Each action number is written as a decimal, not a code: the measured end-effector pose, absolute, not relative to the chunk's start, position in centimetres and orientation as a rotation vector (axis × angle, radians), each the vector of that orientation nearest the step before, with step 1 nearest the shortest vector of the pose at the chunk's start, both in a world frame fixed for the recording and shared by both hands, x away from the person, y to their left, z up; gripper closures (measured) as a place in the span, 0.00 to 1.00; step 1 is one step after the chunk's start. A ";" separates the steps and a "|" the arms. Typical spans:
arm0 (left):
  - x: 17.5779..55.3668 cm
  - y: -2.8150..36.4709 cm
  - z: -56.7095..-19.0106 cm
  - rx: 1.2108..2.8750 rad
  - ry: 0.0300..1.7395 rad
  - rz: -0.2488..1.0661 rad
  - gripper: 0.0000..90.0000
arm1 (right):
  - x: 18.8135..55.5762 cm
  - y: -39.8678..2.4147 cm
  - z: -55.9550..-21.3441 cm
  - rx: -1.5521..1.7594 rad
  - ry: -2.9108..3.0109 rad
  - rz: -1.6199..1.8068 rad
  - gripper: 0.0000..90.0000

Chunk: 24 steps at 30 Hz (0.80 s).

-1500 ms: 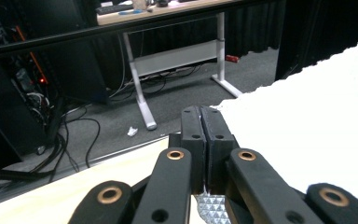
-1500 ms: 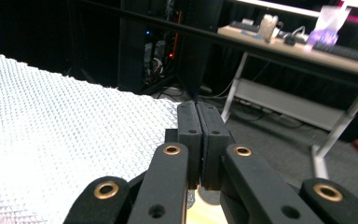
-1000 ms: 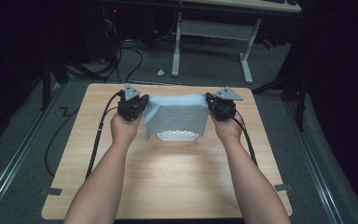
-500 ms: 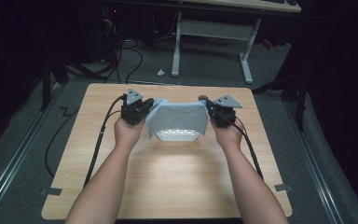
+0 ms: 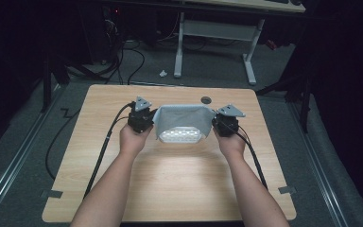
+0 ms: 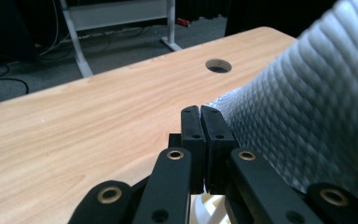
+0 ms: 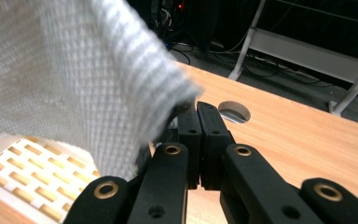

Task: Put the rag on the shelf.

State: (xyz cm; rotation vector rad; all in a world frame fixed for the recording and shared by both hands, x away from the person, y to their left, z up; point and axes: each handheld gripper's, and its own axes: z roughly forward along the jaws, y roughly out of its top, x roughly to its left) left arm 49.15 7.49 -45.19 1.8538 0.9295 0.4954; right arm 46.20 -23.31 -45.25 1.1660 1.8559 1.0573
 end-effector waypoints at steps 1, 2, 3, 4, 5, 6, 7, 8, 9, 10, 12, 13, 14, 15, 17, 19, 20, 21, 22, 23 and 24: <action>49.1 7.6 -45.4 1.852 0.934 0.490 0.99 | 46.1 -23.3 -45.4 1.165 1.858 1.058 1.00; 49.0 7.7 -45.6 1.856 0.937 0.483 0.98 | 46.1 -23.3 -45.5 1.161 1.861 1.059 1.00; 48.9 7.7 -45.8 1.852 0.940 0.480 0.98 | 45.9 -23.3 -45.6 1.160 1.859 1.063 1.00; 48.8 7.8 -46.0 1.854 0.945 0.473 0.99 | 45.9 -23.3 -45.7 1.161 1.856 1.065 1.00; 48.8 7.9 -46.2 1.860 0.948 0.470 0.99 | 45.8 -23.3 -45.9 1.172 1.860 1.058 1.00; 48.7 8.0 -46.5 1.861 0.952 0.466 0.98 | 45.7 -23.3 -46.2 1.175 1.866 1.052 1.00; 48.7 8.1 -46.7 1.864 0.955 0.463 0.98 | 45.7 -23.4 -46.4 1.175 1.870 1.048 1.00; 48.6 8.1 -46.9 1.864 0.957 0.459 0.98 | 45.6 -23.4 -46.6 1.178 1.872 1.042 1.00; 48.6 8.2 -47.0 1.862 0.958 0.453 0.98 | 45.5 -23.4 -46.7 1.183 1.871 1.049 1.00; 48.5 8.2 -47.1 1.860 0.958 0.447 0.98 | 45.5 -23.5 -46.8 1.182 1.875 1.047 1.00; 48.4 8.3 -47.2 1.858 0.955 0.441 0.98 | 45.4 -23.5 -47.1 1.182 1.869 1.060 1.00; 48.3 8.3 -47.3 1.856 0.951 0.434 0.98 | 45.3 -23.5 -47.1 1.186 1.866 1.062 0.99; 48.2 8.4 -47.2 1.849 0.952 0.433 0.95 | 45.3 -23.7 -47.2 1.193 1.863 1.073 0.97; 48.2 8.5 -47.2 1.846 0.957 0.441 0.90 | 45.3 -23.7 -47.1 1.202 1.860 1.087 0.93; 48.1 8.9 -46.9 1.824 0.967 0.446 0.82 | 45.1 -24.1 -46.8 1.204 1.844 1.095 0.86; 48.0 9.3 -46.7 1.813 0.971 0.462 0.80 | 45.1 -24.2 -46.6 1.205 1.840 1.100 0.86; 47.9 9.5 -46.5 1.807 0.974 0.473 0.77 | 45.0 -24.3 -46.4 1.202 1.833 1.104 0.85; 47.8 9.7 -46.4 1.804 0.973 0.482 0.74 | 44.9 -24.6 -46.0 1.191 1.822 1.113 0.84; 47.7 10.0 -46.2 1.797 0.969 0.493 0.74 | 44.9 -24.6 -46.0 1.191 1.822 1.113 0.84; 47.6 10.2 -46.1 1.793 0.971 0.502 0.73 | 44.7 -24.8 -45.6 1.190 1.808 1.113 0.83; 47.6 10.6 -46.0 1.786 0.978 0.504 0.73 | 44.7 -24.8 -45.6 1.190 1.808 1.113 0.83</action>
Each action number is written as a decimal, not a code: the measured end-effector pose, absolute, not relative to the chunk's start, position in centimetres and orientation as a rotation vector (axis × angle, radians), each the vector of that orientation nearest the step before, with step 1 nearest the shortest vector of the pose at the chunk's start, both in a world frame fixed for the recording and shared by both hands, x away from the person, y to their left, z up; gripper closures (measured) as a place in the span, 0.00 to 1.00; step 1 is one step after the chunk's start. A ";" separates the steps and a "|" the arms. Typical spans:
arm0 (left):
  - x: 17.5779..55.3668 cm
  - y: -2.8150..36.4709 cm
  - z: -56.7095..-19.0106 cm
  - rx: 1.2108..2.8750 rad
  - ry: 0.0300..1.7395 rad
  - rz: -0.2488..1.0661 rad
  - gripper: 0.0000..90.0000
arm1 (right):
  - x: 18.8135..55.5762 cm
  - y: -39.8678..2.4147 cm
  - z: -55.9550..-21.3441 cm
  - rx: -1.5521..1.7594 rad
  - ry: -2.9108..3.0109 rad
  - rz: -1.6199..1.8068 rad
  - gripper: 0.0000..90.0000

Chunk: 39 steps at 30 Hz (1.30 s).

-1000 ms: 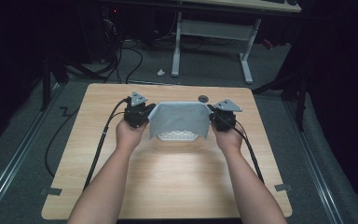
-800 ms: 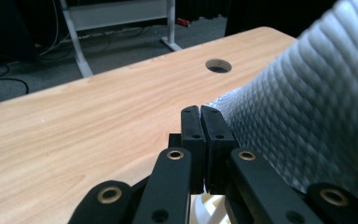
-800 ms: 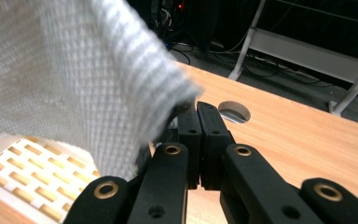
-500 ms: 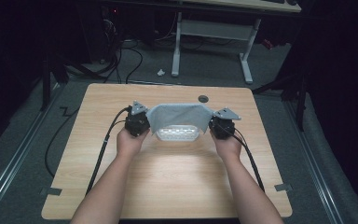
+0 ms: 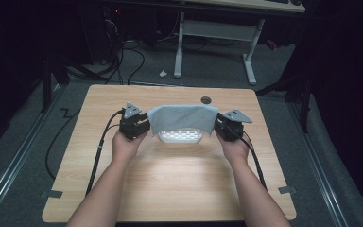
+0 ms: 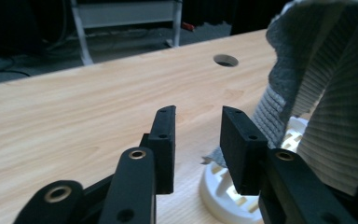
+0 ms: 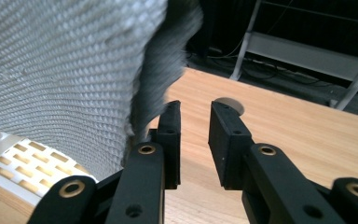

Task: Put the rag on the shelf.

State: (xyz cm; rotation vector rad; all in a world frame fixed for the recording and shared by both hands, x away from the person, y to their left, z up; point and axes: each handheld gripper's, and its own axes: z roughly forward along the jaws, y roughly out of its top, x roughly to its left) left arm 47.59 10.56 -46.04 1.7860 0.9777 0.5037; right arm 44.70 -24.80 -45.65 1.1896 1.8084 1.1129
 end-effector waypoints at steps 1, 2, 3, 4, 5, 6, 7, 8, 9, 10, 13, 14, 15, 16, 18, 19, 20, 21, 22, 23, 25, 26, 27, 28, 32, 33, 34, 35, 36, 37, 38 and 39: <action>47.5 11.0 -45.9 1.779 0.987 0.502 0.73 | 44.6 -25.0 -45.5 1.188 1.806 1.111 0.83; 47.5 11.4 -45.8 1.774 0.994 0.506 0.73 | 44.6 -25.2 -45.3 1.193 1.799 1.110 0.83; 47.4 11.7 -45.8 1.766 1.002 0.512 0.73 | 44.5 -25.3 -45.2 1.202 1.793 1.111 0.82; 47.4 12.0 -45.7 1.760 1.007 0.512 0.73 | 44.5 -25.5 -45.1 1.200 1.791 1.112 0.82; 47.3 12.3 -45.6 1.755 1.011 0.511 0.72 | 44.5 -25.7 -45.0 1.210 1.786 1.114 0.82; 47.3 12.6 -45.6 1.751 1.013 0.512 0.72 | 44.5 -25.8 -44.9 1.208 1.783 1.114 0.82; 47.2 12.8 -45.5 1.750 1.016 0.520 0.72 | 44.4 -25.9 -44.9 1.216 1.779 1.117 0.82; 47.2 13.1 -45.5 1.749 1.020 0.523 0.72 | 44.4 -26.0 -44.8 1.216 1.778 1.117 0.82; 47.2 13.3 -45.4 1.744 1.023 0.524 0.72 | 44.4 -26.0 -44.7 1.217 1.775 1.112 0.81; 47.1 13.5 -45.3 1.741 1.026 0.530 0.71 | 44.4 -26.1 -44.7 1.215 1.773 1.112 0.81; 46.9 14.1 -45.2 1.740 1.031 0.547 0.71 | 44.2 -26.3 -44.5 1.210 1.774 1.102 0.80; 46.9 14.3 -45.1 1.740 1.032 0.550 0.71 | 44.2 -26.3 -44.5 1.207 1.775 1.103 0.80; 46.8 14.5 -45.1 1.739 1.034 0.554 0.71 | 44.1 -26.4 -44.4 1.209 1.774 1.100 0.80; 46.7 14.7 -45.1 1.740 1.036 0.556 0.71 | 44.0 -26.5 -44.3 1.206 1.774 1.098 0.80; 46.6 15.0 -45.1 1.739 1.038 0.564 0.71 | 43.9 -26.6 -44.2 1.201 1.771 1.098 0.80; 46.5 15.2 -45.1 1.741 1.038 0.567 0.71 | 43.8 -26.6 -44.1 1.204 1.771 1.098 0.80; 46.4 15.4 -45.1 1.743 1.038 0.571 0.71 | 43.7 -26.7 -44.1 1.199 1.770 1.093 0.80; 46.2 15.5 -45.1 1.749 1.035 0.580 0.71 | 43.6 -26.7 -44.0 1.196 1.770 1.097 0.79; 46.1 15.6 -45.0 1.758 1.031 0.587 0.71 | 43.5 -26.7 -43.9 1.197 1.772 1.098 0.79; 45.9 15.8 -45.0 1.763 1.027 0.592 0.71 | 43.4 -26.8 -43.9 1.196 1.772 1.099 0.78; 45.3 16.0 -44.9 1.772 1.024 0.594 0.70 | 43.1 -26.8 -43.7 1.194 1.778 1.104 0.76; 44.8 16.1 -44.7 1.776 1.022 0.592 0.68 | 42.8 -26.8 -43.6 1.186 1.789 1.099 0.73; 44.2 16.2 -44.6 1.781 1.019 0.589 0.66 | 42.3 -26.7 -43.6 1.177 1.803 1.100 0.70; 43.4 16.2 -44.4 1.791 1.011 0.584 0.65 | 41.8 -26.7 -43.5 1.163 1.813 1.106 0.68; 39.9 16.4 -44.6 1.823 0.975 0.564 0.60 | 39.0 -26.9 -43.9 1.139 1.832 1.119 0.60; 38.7 16.5 -44.7 1.822 0.975 0.545 0.59 | 38.3 -26.9 -44.1 1.133 1.844 1.109 0.59; 38.1 16.5 -44.9 1.814 0.976 0.533 0.59 | 37.5 -26.9 -44.5 1.126 1.854 1.102 0.58; 37.2 16.5 -45.2 1.807 0.971 0.514 0.58 | 37.0 -26.8 -44.8 1.123 1.860 1.098 0.57; 36.4 16.4 -45.5 1.809 0.968 0.504 0.57 | 36.4 -26.8 -45.1 1.126 1.866 1.091 0.56; 35.7 16.3 -45.9 1.813 0.968 0.497 0.57 | 35.8 -26.7 -45.5 1.125 1.879 1.089 0.54; 35.0 16.1 -46.4 1.819 0.969 0.480 0.56 | 35.3 -26.6 -45.9 1.129 1.893 1.089 0.53; 34.4 15.8 -46.9 1.835 0.968 0.466 0.56 | 34.7 -26.4 -46.2 1.133 1.913 1.089 0.52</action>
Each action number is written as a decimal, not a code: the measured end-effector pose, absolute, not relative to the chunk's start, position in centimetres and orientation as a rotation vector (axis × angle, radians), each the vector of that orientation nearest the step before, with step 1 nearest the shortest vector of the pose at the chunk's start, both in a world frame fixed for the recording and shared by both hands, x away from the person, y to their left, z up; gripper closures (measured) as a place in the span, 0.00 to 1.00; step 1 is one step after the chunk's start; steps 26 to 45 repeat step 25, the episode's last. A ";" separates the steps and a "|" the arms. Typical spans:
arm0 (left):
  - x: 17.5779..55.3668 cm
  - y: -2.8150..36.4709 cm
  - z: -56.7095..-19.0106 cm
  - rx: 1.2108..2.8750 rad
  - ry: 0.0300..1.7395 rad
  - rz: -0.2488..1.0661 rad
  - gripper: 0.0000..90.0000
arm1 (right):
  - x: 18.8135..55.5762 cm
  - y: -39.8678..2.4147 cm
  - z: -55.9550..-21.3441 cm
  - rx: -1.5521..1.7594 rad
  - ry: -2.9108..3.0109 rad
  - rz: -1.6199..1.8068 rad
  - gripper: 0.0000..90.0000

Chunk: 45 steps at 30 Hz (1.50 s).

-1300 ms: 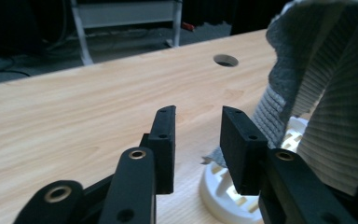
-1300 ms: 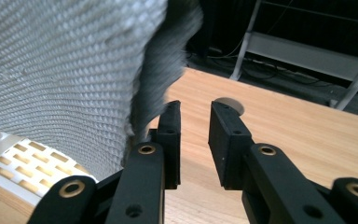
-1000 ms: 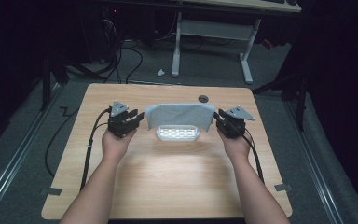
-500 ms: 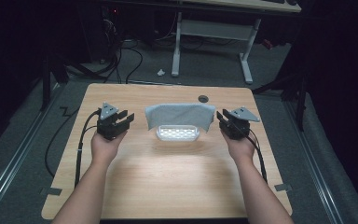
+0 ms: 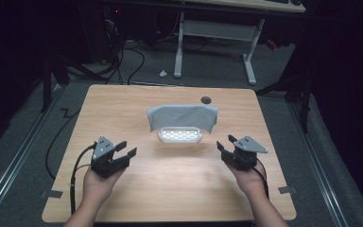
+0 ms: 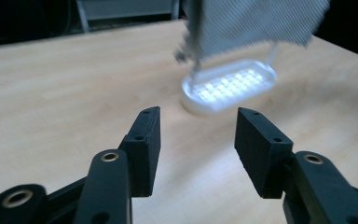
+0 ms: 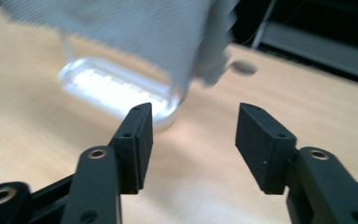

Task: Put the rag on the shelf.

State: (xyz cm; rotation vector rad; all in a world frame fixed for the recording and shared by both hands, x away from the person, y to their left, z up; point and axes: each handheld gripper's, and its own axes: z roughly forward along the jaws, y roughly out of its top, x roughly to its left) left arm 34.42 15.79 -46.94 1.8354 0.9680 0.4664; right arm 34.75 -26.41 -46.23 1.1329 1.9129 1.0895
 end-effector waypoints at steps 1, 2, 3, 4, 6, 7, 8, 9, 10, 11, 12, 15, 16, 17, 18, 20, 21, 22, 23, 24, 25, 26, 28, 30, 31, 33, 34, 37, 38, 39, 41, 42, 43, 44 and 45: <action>33.9 15.4 -47.5 1.852 0.969 0.447 0.56 | 34.2 -26.2 -46.6 1.131 1.931 1.092 0.51; 33.4 15.0 -48.0 1.862 0.970 0.426 0.55 | 33.7 -25.9 -47.0 1.125 1.946 1.093 0.50; 33.0 14.6 -48.6 1.869 0.967 0.404 0.55 | 33.1 -25.6 -47.3 1.122 1.962 1.095 0.49; 32.5 14.1 -49.1 1.879 0.964 0.374 0.54 | 32.6 -25.4 -47.7 1.111 1.977 1.094 0.48; 31.6 12.7 -50.3 1.931 0.943 0.346 0.54 | 31.6 -24.7 -48.4 1.113 2.006 1.098 0.46; 31.2 12.3 -50.6 1.952 0.931 0.333 0.53 | 31.0 -24.3 -48.9 1.112 2.030 1.090 0.44; 30.8 11.7 -50.9 1.975 0.915 0.333 0.53 | 30.6 -24.1 -49.1 1.111 2.043 1.081 0.44; 30.3 11.3 -51.2 1.990 0.900 0.333 0.53 | 30.1 -23.8 -49.4 1.109 2.053 1.077 0.44; 29.9 10.8 -51.4 2.002 0.891 0.321 0.53 | 29.6 -23.6 -49.7 1.110 2.066 1.078 0.43; 29.4 10.4 -51.6 2.019 0.877 0.296 0.52 | 29.2 -23.4 -50.0 1.113 2.079 1.076 0.42; 29.0 9.9 -51.9 2.041 0.857 0.272 0.52 | 28.6 -23.2 -50.3 1.114 2.083 1.080 0.43; 27.9 8.4 -52.3 2.122 0.784 0.291 0.50 | 27.4 -22.5 -51.7 1.072 2.147 1.033 0.43; 27.8 8.1 -52.2 2.135 0.769 0.305 0.50 | 27.3 -22.4 -51.7 1.047 2.160 1.014 0.43; 27.8 8.0 -52.1 2.131 0.765 0.314 0.49 | 27.3 -22.3 -51.8 1.026 2.155 0.998 0.43; 27.9 8.0 -52.0 2.121 0.769 0.314 0.49 | 27.4 -22.4 -51.8 1.032 2.150 0.995 0.43; 28.2 8.4 -51.8 2.099 0.792 0.302 0.49 | 27.8 -22.6 -51.9 1.066 2.147 1.012 0.43; 28.3 8.6 -51.8 2.097 0.801 0.301 0.49 | 27.9 -22.7 -51.9 1.067 2.142 1.011 0.43; 28.4 8.9 -51.9 2.095 0.809 0.305 0.49 | 27.8 -22.8 -51.9 1.070 2.138 1.010 0.43; 28.5 9.1 -52.0 2.096 0.817 0.309 0.49 | 27.8 -22.9 -51.9 1.067 2.135 1.011 0.43; 28.6 9.3 -52.0 2.092 0.829 0.306 0.49 | 27.7 -23.0 -51.8 1.068 2.134 1.014 0.43; 28.7 9.6 -52.1 2.086 0.844 0.302 0.49 | 27.7 -23.1 -51.8 1.070 2.130 1.019 0.43; 28.7 9.6 -52.1 2.086 0.844 0.302 0.49 | 27.7 -23.1 -51.8 1.070 2.130 1.019 0.43; 28.7 9.6 -52.1 2.086 0.844 0.302 0.49 | 27.7 -23.1 -51.8 1.070 2.130 1.019 0.43; 28.7 9.6 -52.1 2.086 0.844 0.302 0.49 | 27.7 -23.1 -51.8 1.070 2.130 1.019 0.43; 28.7 9.6 -52.1 2.086 0.844 0.302 0.49 | 27.7 -23.1 -51.8 1.070 2.130 1.019 0.43; 28.7 9.6 -52.1 2.086 0.844 0.302 0.49 | 27.7 -23.1 -51.8 1.070 2.130 1.019 0.43; 28.7 9.6 -52.1 2.086 0.844 0.302 0.49 | 27.7 -23.1 -51.8 1.070 2.130 1.019 0.43; 28.7 9.6 -52.1 2.086 0.844 0.302 0.49 | 27.7 -23.1 -51.8 1.070 2.130 1.019 0.43; 28.7 9.6 -52.1 2.086 0.844 0.302 0.49 | 27.7 -23.1 -51.8 1.070 2.130 1.019 0.43; 28.7 9.6 -52.1 2.086 0.844 0.302 0.49 | 27.7 -23.1 -51.8 1.070 2.130 1.019 0.43; 28.7 9.6 -52.1 2.086 0.844 0.302 0.49 | 27.7 -23.1 -51.8 1.070 2.130 1.019 0.43; 28.7 9.6 -52.1 2.086 0.844 0.302 0.49 | 27.7 -23.1 -51.8 1.070 2.130 1.019 0.43; 28.7 9.6 -52.1 2.086 0.844 0.302 0.49 | 27.7 -23.1 -51.8 1.070 2.130 1.019 0.43; 28.7 9.6 -52.1 2.086 0.844 0.302 0.49 | 27.7 -23.1 -51.8 1.070 2.130 1.019 0.43; 28.7 9.6 -52.1 2.086 0.844 0.302 0.49 | 27.7 -23.1 -51.8 1.070 2.130 1.019 0.43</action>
